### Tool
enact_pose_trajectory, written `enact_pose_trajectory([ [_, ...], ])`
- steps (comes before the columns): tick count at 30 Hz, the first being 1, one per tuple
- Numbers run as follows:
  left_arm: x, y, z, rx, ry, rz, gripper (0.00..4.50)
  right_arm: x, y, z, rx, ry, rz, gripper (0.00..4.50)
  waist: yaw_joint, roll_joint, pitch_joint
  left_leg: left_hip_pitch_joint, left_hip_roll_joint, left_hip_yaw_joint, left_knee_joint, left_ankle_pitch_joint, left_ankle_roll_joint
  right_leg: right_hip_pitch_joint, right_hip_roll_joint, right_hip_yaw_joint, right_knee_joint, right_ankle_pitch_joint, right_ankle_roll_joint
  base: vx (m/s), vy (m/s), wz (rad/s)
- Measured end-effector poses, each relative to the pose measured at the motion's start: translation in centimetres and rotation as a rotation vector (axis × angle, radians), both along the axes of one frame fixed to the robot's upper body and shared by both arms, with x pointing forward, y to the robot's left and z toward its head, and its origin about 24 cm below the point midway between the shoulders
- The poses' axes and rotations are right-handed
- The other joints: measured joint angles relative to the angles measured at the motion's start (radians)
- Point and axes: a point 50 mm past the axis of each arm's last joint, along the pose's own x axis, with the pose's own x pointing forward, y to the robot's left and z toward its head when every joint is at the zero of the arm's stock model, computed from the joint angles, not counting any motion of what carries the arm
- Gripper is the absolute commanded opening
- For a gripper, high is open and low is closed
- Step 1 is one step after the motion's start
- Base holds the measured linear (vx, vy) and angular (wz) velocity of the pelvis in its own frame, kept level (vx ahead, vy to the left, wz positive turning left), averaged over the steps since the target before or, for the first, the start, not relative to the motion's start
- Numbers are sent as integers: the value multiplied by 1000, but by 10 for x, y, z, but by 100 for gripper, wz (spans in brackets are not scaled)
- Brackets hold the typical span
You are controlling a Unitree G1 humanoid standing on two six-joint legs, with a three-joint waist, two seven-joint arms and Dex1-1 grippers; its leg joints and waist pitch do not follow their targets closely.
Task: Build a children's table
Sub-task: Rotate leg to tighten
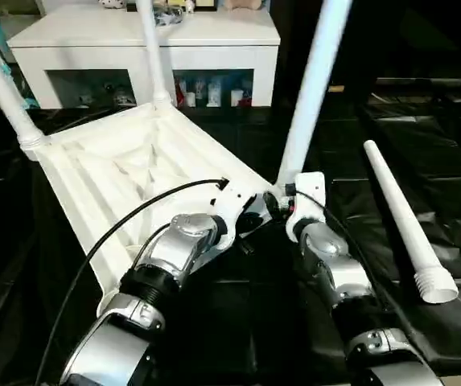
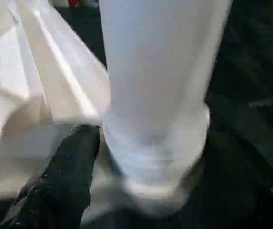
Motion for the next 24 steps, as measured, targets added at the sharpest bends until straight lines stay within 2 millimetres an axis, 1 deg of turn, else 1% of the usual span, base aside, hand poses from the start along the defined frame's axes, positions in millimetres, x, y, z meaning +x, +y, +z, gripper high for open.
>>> enact_pose_trajectory([
  [4, 0, -1, 1, 1, -14, -17, 0, -3, -5, 9, 3, -66, 28, 374, 1, 0, 0, 0, 0, 0, -3, 0, 0, -1, 0, 0, -3, 0, 0, 0, 0, 0],
  [5, -1, -1, 1, -5, -16, -31, 0, -5, -9, 16, 5, -107, 34, 374, 3, 0, 0, -1, 0, 0, -4, 0, 0, -2, 0, 0, -3, 1, 1, 0, 0, 0],
  [8, -1, -3, 1, -5, -23, -48, 0, -12, -17, 30, -6, -176, 48, 374, 13, 1, 0, -1, 0, 0, -8, 0, 0, -2, 0, 0, -3, 1, 1, 0, 0, 0],
  [9, -1, -3, 1, -5, -24, -49, 0, -14, -19, 32, -6, -183, 53, 374, 15, 1, 0, -1, 0, 0, -9, 0, 0, -2, 0, 0, -3, 1, 1, 0, 0, 0],
  [10, -1, -2, 1, -6, -24, -48, 27, -17, -20, 32, -5, -188, 54, 382, 16, 1, 0, -1, 0, 0, -11, 0, 0, -3, 0, -1, -3, 1, 1, 0, 0, 0],
  [11, -1, -2, 1, -14, -22, -46, 44, -19, -23, 33, -6, -188, 54, 385, 17, 1, 0, -1, 0, 1, -12, 0, 0, -3, 0, -1, -3, 0, 1, 0, 0, 0],
  [12, -1, 0, 2, -35, -18, -41, 44, -21, -25, 32, -6, -186, 52, 385, 18, 0, 0, -1, 0, 1, -13, 0, 0, -5, 0, -1, -3, 0, 1, 0, 0, 0],
  [13, -1, 1, 3, -57, -16, -40, 58, -25, -28, 32, -10, -190, 51, 385, 19, -2, 1, -2, 0, 0, -13, 0, 0, -7, 0, -2, -3, 0, 1, 0, 0, 0],
  [15, -1, 7, 5, -86, -20, -38, 58, -33, -35, 30, -21, -189, 56, 385, 18, -5, 3, -8, 0, 0, -11, 1, -1, -12, 1, -2, -2, 2, 0, 0, 0, 0],
  [16, -1, 10, 6, -89, -20, -33, 66, -35, -37, 29, -24, -182, 59, 385, 16, -5, 3, -11, 0, 0, -10, 1, -1, -13, 1, -2, -2, 4, -3, 0, 0, 0],
  [17, -2, 14, 9, -104, -33, -32, 90, -37, -38, 28, -31, -170, 70, 385, 12, -5, 3, -13, 1, 0, -9, 1, 0, -14, 1, -2, -2, 5, -4, 0, 0, 0],
  [19, -1, 21, 16, -125, -58, -24, 96, -38, -38, 29, -37, -163, 89, 385, 10, -6, 4, -16, 1, 0, -7, 1, 0, -16, 1, -2, -3, 5, -4, 0, 0, 0],
  [21, -4, 36, 30, -180, -96, -36, 116, -38, -32, 29, -40, -153, 127, 385, 6, -8, 5, -17, 1, 0, -8, 1, 1, -17, 1, -1, -3, 4, -3, 0, 0, 0],
  [24, -4, 61, 50, -212, -153, -20, 116, -39, -24, 27, -49, -124, 166, 385, 13, -8, 5, -18, 1, 1, -7, 4, 5, -23, 1, -1, -3, 4, -3, 0, 0, 0],
])
